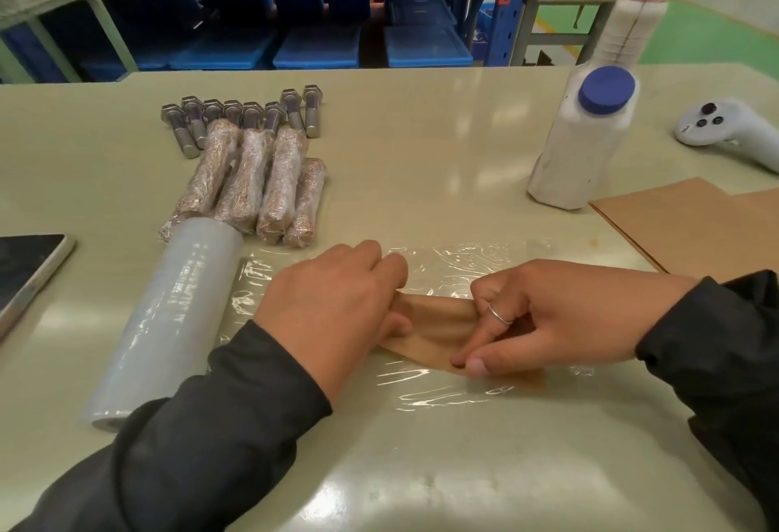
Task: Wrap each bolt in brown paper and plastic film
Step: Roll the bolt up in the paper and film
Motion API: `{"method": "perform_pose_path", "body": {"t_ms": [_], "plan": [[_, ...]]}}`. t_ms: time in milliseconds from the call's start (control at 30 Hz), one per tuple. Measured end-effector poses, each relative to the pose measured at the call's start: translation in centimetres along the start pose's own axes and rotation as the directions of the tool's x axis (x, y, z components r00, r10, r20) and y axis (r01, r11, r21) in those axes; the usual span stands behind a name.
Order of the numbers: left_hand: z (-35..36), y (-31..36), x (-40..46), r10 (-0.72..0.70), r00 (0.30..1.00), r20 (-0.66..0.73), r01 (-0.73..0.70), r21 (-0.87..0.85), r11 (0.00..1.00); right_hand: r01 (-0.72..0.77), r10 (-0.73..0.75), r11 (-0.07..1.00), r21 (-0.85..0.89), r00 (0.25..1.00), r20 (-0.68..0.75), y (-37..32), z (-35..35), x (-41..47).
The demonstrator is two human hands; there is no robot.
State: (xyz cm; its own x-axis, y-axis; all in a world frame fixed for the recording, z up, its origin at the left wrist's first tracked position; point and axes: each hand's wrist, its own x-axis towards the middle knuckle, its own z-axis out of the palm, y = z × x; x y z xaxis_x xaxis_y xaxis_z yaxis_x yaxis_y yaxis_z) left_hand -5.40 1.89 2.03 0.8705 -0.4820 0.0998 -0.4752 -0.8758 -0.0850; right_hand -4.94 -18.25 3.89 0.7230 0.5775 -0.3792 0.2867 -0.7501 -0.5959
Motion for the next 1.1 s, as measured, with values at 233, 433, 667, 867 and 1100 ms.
{"method": "perform_pose_path", "body": {"t_ms": [233, 433, 667, 867, 1100], "plan": [[0.9, -0.6, 0.7, 0.061, 0.997, 0.046, -0.058, -0.073, 0.996, 0.001, 0.001, 0.998, 0.059, 0.999, -0.042, 0.3, 0.0, 0.0], [1.1, -0.3, 0.2, 0.158, 0.983, -0.089, -0.154, 0.052, 0.987, 0.077, -0.063, 0.995, 0.060, 0.974, -0.218, 0.6, 0.3, 0.3], [1.3, -0.5, -0.1, 0.132, 0.961, -0.245, -0.130, 0.024, 0.991, -0.032, -0.157, 0.925, -0.378, 0.875, -0.458, -0.3, 1.4, 1.2], [1.2, -0.3, -0.2, 0.118, 0.954, -0.276, -0.117, 0.019, 0.993, -0.179, -0.181, 0.824, -0.538, 0.817, -0.548, -0.3, 1.5, 1.1], [1.7, -0.5, 0.1, 0.130, 0.940, -0.314, -0.129, 0.025, 0.991, -0.178, -0.276, 0.746, -0.641, 0.794, -0.542, -0.3, 1.5, 0.8]]}}
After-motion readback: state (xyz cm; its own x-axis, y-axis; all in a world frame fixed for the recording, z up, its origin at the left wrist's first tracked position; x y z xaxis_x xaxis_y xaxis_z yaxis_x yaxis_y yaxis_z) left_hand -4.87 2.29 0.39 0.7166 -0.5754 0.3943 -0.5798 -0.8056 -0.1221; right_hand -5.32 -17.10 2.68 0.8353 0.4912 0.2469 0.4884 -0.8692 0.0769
